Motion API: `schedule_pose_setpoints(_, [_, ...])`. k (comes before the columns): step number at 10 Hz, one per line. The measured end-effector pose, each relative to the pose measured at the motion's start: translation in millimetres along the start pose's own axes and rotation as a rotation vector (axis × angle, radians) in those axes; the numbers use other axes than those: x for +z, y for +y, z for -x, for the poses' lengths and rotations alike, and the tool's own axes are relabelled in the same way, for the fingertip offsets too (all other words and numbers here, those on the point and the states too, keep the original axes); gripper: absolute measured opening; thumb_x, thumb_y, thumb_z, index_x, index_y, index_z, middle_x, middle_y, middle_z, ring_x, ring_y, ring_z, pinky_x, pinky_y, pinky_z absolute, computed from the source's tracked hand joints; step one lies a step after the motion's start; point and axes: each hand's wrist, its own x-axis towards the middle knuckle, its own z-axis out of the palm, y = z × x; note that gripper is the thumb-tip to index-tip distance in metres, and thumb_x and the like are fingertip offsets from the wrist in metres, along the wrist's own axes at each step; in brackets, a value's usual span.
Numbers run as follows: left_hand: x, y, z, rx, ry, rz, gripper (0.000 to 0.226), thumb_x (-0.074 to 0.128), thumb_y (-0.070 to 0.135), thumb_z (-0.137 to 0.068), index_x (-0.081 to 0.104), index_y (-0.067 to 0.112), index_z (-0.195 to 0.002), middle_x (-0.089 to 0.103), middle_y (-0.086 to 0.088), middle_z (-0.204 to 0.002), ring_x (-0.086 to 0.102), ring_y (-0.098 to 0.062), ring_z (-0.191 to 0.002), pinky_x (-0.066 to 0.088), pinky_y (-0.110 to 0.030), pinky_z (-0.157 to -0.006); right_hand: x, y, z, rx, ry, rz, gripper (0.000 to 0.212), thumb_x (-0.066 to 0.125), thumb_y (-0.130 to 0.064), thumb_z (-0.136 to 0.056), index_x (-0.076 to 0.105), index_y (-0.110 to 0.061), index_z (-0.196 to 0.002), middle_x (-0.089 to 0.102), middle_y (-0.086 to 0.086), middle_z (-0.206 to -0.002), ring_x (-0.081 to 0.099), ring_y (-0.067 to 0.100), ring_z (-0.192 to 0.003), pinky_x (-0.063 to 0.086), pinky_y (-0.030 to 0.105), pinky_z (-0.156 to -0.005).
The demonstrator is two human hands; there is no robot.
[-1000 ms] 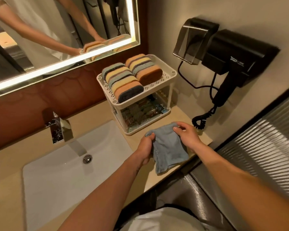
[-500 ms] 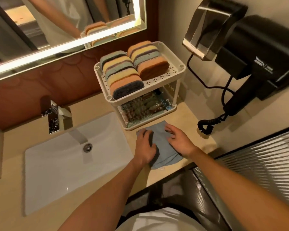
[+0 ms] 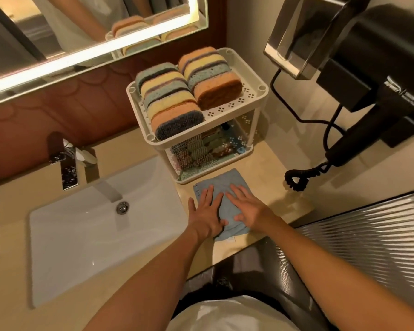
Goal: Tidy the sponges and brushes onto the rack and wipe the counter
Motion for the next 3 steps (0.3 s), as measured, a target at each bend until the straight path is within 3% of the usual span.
schedule_pose_setpoints(1, [-11,3,5,-0.001,-0.03,-0.025,0.089,0.052,0.054,-0.097,-0.005,0.032,-0.162,-0.025,0.001,-0.166,-0.019,-0.021,-0.155,-0.004,-0.06,-0.122,-6,-12,0,0.069,-0.04,0.049,0.085,0.058,-0.026,-0.101,0.0,-0.017,-0.161,-0.013,0.005,-0.168,-0.013,0.023,-0.155,-0.001,0.031,-0.124])
schedule_pose_setpoints(2, [-29,0,10,0.03,-0.018,0.058,0.076,0.052,0.045,-0.099,0.014,0.029,-0.162,-0.005,-0.001,-0.17,0.0,-0.022,-0.157,0.005,-0.058,-0.123,-22,-31,-4,0.121,-0.083,0.036,0.078,0.054,-0.022,-0.101,0.006,-0.016,-0.162,-0.007,0.007,-0.169,-0.006,0.026,-0.155,0.004,0.034,-0.125])
schedule_pose_setpoints(3, [-44,-16,21,0.049,0.055,0.11,0.073,0.055,0.043,-0.098,0.02,0.027,-0.16,0.007,-0.001,-0.17,0.009,-0.025,-0.155,0.012,-0.058,-0.122,-43,-54,-5,0.154,-0.054,-0.06,0.073,0.055,-0.027,-0.101,0.016,-0.015,-0.161,0.009,0.006,-0.169,0.009,0.026,-0.154,0.015,0.036,-0.124])
